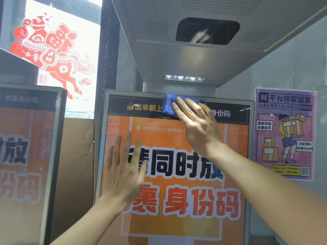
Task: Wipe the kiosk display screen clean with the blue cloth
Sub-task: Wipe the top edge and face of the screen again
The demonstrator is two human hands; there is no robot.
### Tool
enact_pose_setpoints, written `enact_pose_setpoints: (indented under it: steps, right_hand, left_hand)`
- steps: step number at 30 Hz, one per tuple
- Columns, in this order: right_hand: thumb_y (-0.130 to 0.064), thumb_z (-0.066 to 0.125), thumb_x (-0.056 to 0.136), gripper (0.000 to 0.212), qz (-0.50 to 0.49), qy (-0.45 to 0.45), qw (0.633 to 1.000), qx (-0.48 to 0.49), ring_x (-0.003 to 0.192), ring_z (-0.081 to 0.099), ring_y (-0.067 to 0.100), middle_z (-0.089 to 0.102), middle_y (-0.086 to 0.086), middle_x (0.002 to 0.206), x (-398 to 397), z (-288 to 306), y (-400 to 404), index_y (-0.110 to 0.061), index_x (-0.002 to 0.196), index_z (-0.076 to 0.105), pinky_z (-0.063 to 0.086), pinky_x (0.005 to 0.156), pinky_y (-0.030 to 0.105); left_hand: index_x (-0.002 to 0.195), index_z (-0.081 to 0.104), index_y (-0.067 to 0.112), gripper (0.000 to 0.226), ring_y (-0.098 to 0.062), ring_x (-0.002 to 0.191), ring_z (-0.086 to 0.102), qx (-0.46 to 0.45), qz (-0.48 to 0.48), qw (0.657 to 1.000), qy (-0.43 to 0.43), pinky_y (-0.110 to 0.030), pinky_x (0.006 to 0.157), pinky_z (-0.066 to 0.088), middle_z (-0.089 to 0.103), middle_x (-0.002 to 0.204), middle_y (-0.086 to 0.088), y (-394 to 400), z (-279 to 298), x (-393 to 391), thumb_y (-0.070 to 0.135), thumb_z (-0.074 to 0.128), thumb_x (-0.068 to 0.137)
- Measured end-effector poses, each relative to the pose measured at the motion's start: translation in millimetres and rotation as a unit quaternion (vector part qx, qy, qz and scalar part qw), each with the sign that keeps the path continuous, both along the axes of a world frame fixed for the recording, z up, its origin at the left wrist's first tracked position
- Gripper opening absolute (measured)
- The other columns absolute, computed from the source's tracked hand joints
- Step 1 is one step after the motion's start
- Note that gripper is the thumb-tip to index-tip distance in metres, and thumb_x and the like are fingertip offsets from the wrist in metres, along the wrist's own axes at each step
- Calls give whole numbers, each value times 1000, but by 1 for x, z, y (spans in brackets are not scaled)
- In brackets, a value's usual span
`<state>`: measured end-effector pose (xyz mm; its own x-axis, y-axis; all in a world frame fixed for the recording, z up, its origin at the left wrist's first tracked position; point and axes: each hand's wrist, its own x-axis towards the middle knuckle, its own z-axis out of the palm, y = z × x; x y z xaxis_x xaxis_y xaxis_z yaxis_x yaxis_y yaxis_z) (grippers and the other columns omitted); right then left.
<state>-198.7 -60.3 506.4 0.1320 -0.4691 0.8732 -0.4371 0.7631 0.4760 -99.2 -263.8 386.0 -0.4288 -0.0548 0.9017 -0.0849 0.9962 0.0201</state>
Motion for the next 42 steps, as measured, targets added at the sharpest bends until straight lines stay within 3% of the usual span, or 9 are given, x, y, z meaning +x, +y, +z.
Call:
enact_pose_setpoints:
  steps: [5,9,13,17,23,27,33,37,42]
  right_hand:
    - [7,44,83,67,0,10,998,56,138,47,23,46,3,151,-5,-27,8,-15,146,49,29,114,42]
    - [3,40,87,64,-14,34,996,85,137,47,20,46,0,152,-10,-20,22,-17,147,49,28,114,38]
    - [6,35,84,67,-18,16,999,37,136,49,23,48,2,150,-12,1,34,-16,146,50,28,112,39]
    - [14,53,81,73,-15,-15,1000,9,138,44,28,45,4,153,-17,18,47,-13,149,45,33,110,45]
    - [10,52,81,68,32,-19,999,-28,137,44,29,47,6,151,-18,-2,39,-11,145,50,27,113,42]
    - [13,56,81,68,52,6,999,12,137,46,27,47,4,150,-24,-26,43,-12,144,51,28,114,41]
    - [0,45,91,60,2,34,996,88,141,40,24,43,3,153,-36,-23,71,-17,149,43,22,117,41]
    - [5,61,83,71,1,-4,1000,8,143,36,25,42,4,155,-44,0,85,-17,149,43,17,118,41]
    - [6,59,84,69,20,-9,999,-41,143,35,27,43,6,154,-46,11,91,-14,148,44,18,118,42]
  left_hand:
    - [153,30,17,65,-23,150,11,-33,-13,999,11,-48,117,14,15,164,-9,34,2,-8,44,35,95]
    - [152,28,20,63,-25,150,17,-66,-4,998,-11,-47,116,16,17,162,-8,53,0,-15,45,33,95]
    - [153,29,22,64,-31,148,22,-76,29,996,-46,-48,113,19,19,162,-8,57,-5,-20,50,29,96]
    - [154,24,23,64,-29,149,17,-75,30,996,-49,-48,115,17,15,163,-7,57,-7,-21,51,28,96]
    - [154,25,21,66,-24,149,6,-52,35,997,-45,-51,115,14,13,163,-7,65,-10,-24,51,27,95]
    - [153,29,19,70,-29,148,13,-48,50,997,-44,-52,115,15,19,162,-10,71,-11,-26,56,30,94]
    - [153,29,17,72,-33,149,18,-50,57,996,-39,-54,116,15,19,162,-12,72,-12,-29,57,29,94]
    - [153,27,16,72,-32,149,15,-48,52,997,-29,-54,115,15,19,162,-13,72,-14,-31,56,31,94]
    - [154,25,16,72,-31,148,12,-34,44,998,-20,-53,115,12,19,162,-12,75,-17,-33,55,32,93]
